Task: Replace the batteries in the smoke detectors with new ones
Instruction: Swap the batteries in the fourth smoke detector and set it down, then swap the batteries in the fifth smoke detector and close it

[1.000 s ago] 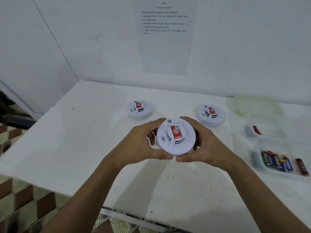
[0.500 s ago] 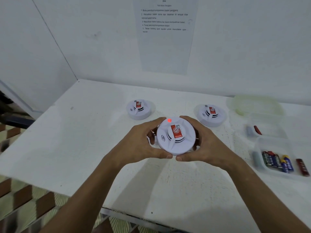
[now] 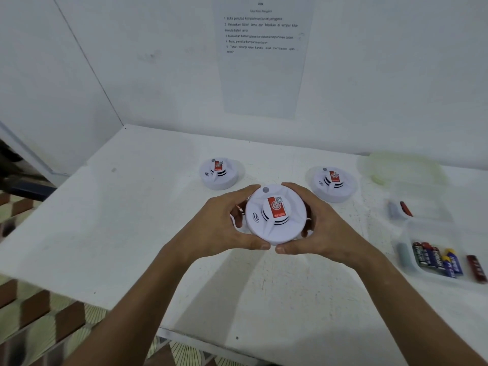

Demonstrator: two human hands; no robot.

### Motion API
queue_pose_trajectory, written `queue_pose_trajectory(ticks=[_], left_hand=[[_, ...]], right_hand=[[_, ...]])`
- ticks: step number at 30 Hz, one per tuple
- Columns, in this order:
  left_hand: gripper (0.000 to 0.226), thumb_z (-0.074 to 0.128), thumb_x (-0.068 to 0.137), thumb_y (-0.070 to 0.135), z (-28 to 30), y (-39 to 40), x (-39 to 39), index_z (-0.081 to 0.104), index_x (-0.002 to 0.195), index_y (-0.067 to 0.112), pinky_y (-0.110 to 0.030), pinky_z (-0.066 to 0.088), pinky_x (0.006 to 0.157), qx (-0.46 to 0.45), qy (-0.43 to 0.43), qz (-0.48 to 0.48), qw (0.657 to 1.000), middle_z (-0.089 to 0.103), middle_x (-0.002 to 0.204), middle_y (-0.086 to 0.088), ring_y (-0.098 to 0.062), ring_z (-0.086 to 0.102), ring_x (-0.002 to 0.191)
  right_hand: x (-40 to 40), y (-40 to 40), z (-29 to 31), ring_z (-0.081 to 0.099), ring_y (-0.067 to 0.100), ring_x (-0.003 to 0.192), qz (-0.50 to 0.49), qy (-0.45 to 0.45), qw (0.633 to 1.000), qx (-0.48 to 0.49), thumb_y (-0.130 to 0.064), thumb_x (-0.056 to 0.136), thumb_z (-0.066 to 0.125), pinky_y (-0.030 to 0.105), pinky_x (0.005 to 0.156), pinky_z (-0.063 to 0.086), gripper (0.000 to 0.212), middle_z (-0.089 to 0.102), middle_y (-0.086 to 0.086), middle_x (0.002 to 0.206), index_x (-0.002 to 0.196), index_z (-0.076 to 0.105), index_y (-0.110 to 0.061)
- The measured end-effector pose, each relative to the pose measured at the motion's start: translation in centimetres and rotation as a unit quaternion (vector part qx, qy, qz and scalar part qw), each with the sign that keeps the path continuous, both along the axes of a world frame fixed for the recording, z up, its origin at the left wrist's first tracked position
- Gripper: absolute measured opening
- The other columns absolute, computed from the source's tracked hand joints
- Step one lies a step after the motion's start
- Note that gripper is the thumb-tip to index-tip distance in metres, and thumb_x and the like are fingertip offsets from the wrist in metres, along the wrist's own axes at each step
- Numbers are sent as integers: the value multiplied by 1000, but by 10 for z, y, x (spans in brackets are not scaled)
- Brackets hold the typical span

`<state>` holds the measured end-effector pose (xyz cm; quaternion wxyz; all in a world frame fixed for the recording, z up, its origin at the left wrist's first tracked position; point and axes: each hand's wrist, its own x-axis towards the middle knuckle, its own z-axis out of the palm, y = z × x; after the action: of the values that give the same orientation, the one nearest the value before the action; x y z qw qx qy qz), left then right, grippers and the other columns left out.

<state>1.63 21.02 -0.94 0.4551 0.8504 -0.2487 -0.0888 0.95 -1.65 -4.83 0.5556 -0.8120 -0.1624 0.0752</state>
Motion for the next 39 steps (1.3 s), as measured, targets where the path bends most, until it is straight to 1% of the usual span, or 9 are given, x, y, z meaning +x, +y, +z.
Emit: queue_pose_trajectory(ticks=[11,17,20,24,28,31,33,37,39], left_hand=[[74,88,66,23,-3,-3,9,45,121,47,-6,43,66,-4,-7,1,1000,59,96,38,7,56,81],[72,89,65,18,-2,-7,17,49,121,41,-4,42,66,-18,-11,-8,1000,60,96,35,8,56,79],[71,88,67,21,-6,-8,20,46,118,48,-6,44,66,-15,-17,-2,1000,59,100,35,6,57,83],[69,88,66,22,-9,-7,29,48,117,47,-6,46,68,-15,-14,-1,1000,61,100,32,4,58,84],[72,89,63,29,-8,-10,55,52,124,40,-6,46,66,14,-11,-2,1000,64,94,28,3,58,81],[79,91,58,37,-11,-15,84,54,127,38,-11,48,69,52,-13,1,999,59,102,21,0,59,85],[89,91,54,43,-15,-18,106,50,133,39,-18,51,74,92,-8,14,996,52,108,12,-6,61,88],[75,91,52,45,-28,-29,144,58,119,39,-22,50,65,143,-1,13,990,56,107,5,-11,62,86],[67,90,50,45,-36,-35,157,61,110,38,-24,49,70,157,3,21,987,57,106,5,-12,61,86]], right_hand=[[7,-4,1,54,2,123,5,6,1000,-4,-12,62,92,22,95,52,96,58,-24,129,141,41,-31],[16,-11,2,55,2,123,14,13,1000,12,-3,62,91,18,92,51,97,58,-20,130,142,41,-25],[18,-9,2,54,2,123,14,11,1000,5,-6,62,91,19,93,52,97,58,-20,131,143,40,-25],[27,-9,5,54,-7,118,10,5,1000,-16,-7,62,91,11,84,50,94,56,-27,125,139,41,-28],[45,-11,8,49,1,122,-30,-20,997,-69,-24,57,96,23,92,50,100,52,-19,131,139,41,-35],[64,-12,11,38,-13,115,-51,-39,992,-112,-23,56,96,6,87,38,99,43,-20,124,135,38,-39],[80,-13,11,40,-13,109,-60,-26,989,-133,-22,56,95,1,81,35,99,40,-12,124,136,38,-37],[108,-12,5,45,13,115,-80,-9,985,-154,-14,57,95,19,85,45,87,44,-11,114,127,46,-29],[119,-10,-1,47,18,115,-91,-3,981,-172,-13,58,94,31,92,47,81,48,-13,108,126,51,-18]])
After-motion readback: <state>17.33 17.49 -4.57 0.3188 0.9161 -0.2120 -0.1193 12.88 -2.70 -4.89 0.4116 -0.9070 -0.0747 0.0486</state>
